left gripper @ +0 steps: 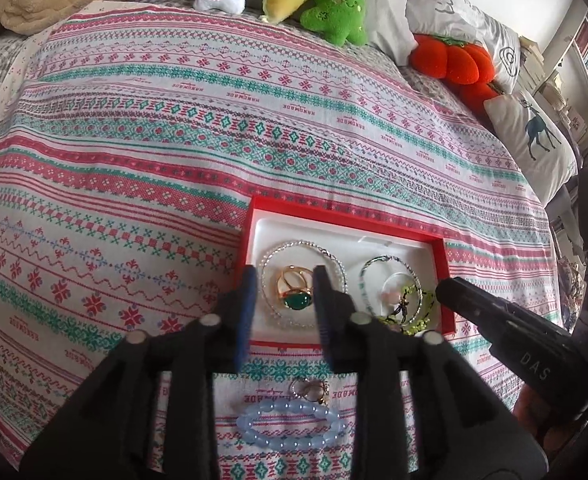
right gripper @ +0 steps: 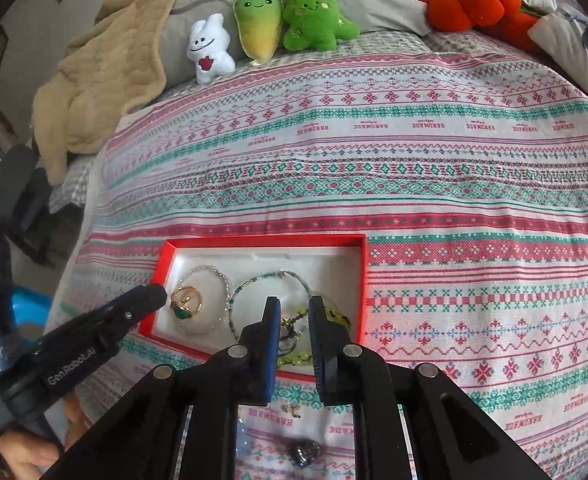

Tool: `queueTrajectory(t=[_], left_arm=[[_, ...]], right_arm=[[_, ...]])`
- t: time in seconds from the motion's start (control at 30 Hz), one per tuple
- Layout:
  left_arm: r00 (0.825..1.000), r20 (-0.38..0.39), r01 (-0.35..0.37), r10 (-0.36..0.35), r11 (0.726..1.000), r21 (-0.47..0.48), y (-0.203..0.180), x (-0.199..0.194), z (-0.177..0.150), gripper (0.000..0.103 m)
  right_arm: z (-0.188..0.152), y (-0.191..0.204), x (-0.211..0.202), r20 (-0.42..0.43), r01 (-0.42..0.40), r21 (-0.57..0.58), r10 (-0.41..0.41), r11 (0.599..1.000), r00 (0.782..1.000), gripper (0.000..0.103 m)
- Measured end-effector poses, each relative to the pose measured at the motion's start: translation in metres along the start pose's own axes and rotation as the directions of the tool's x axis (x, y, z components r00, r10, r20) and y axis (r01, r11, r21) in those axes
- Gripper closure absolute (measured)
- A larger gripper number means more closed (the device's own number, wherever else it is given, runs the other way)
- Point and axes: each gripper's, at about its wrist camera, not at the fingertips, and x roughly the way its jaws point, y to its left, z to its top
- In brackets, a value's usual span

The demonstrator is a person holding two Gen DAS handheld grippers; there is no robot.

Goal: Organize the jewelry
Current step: 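Lower both bracelets into the box and open both grippers, then move both open grippers back to the remaining jewelry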

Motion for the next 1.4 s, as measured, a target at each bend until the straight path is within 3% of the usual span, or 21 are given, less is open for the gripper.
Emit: queueTrajectory(t=[0.2, 0.43, 0.7, 0.97, 1.07, 1.17, 1.4], left_arm=[[0.999, 0.014, -0.03, 0.03, 0.998, 0.051, -0.004, -0.016, -0.007, 0.044], [0.998, -0.009, -0.067, 0.069, 0.993, 0.097, -0.003, -0.024, -0.022, 0.03], [0.995, -0.061, -0.072, 0.079, 0.991, 0.109, 0.005, -0.029, -0.04, 0.022], [0.987, -0.123, -0.085, 0.099, 0.99, 0.112, 0.019, -0.025, -0.054, 0.021], [0.984, -0.136, -0.097, 0.112, 0.988, 0.118, 0.023, -0.024, -0.058, 0.021], [0.982, -0.156, -0.089, 0.108, 0.988, 0.126, 0.024, -0.021, -0.064, 0.021], [0.972, -0.196, -0.091, 0.129, 0.977, 0.192, 0.021, -0.009, -0.081, 0.02]], right_arm=[[-0.006, -0.005, -0.015, 0.002, 0.007, -0.008, -0.007, 1.0, 1.0, 0.086], [-0.018, -0.002, -0.028, 0.0, 0.026, -0.055, -0.026, 0.998, 1.0, 0.086], [-0.034, -0.002, -0.036, -0.032, 0.021, -0.077, -0.024, 0.997, 0.999, 0.086], [-0.051, -0.005, -0.033, -0.076, 0.027, -0.093, -0.034, 0.995, 0.997, 0.08], [-0.061, -0.005, -0.029, -0.102, 0.029, -0.114, -0.041, 0.993, 0.994, 0.072], [-0.072, -0.005, -0.025, -0.125, 0.016, -0.121, -0.031, 0.993, 0.992, 0.031], [-0.093, -0.004, -0.018, -0.154, 0.028, -0.177, -0.056, 0.984, 0.986, 0.031]])
